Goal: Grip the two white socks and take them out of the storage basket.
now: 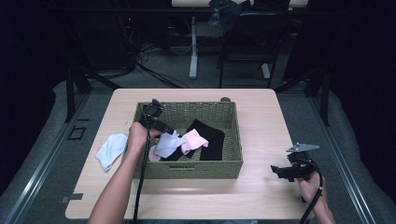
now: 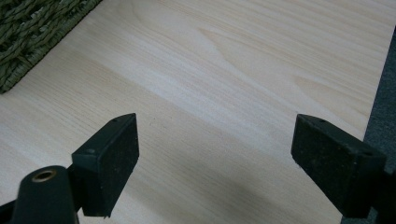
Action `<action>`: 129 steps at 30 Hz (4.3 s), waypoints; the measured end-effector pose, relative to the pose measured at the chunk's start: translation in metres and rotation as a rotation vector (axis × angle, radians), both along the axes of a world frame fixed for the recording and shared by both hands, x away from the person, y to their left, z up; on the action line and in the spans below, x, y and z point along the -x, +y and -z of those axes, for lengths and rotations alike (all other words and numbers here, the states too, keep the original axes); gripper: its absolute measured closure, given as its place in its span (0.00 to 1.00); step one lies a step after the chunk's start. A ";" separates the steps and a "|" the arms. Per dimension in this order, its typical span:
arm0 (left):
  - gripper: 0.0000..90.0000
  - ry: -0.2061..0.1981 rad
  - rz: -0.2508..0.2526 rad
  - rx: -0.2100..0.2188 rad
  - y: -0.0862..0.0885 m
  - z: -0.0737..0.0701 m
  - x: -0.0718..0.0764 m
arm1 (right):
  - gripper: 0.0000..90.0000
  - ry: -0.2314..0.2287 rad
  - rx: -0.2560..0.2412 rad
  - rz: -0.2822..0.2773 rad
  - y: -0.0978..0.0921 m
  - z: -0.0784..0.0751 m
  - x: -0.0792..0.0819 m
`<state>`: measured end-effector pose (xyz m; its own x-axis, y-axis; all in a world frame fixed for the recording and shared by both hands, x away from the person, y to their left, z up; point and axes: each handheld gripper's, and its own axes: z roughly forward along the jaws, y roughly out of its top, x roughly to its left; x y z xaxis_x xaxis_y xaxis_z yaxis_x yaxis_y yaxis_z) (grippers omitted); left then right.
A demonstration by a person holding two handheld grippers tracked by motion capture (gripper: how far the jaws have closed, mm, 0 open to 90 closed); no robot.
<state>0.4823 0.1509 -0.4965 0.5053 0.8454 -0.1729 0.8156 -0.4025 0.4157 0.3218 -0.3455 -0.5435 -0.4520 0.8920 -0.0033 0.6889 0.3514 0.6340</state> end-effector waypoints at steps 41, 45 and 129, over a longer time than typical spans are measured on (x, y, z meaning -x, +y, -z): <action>0.89 -0.011 0.111 0.016 0.009 -0.057 0.018 | 0.16 0.011 0.006 -0.008 0.001 0.001 -0.001; 0.89 -0.018 0.116 0.012 0.009 -0.065 0.018 | 0.16 0.009 0.004 -0.007 0.001 0.001 -0.001; 0.35 -0.013 -0.350 -0.010 0.195 -0.009 0.062 | 0.16 0.028 0.014 -0.015 0.003 0.004 -0.002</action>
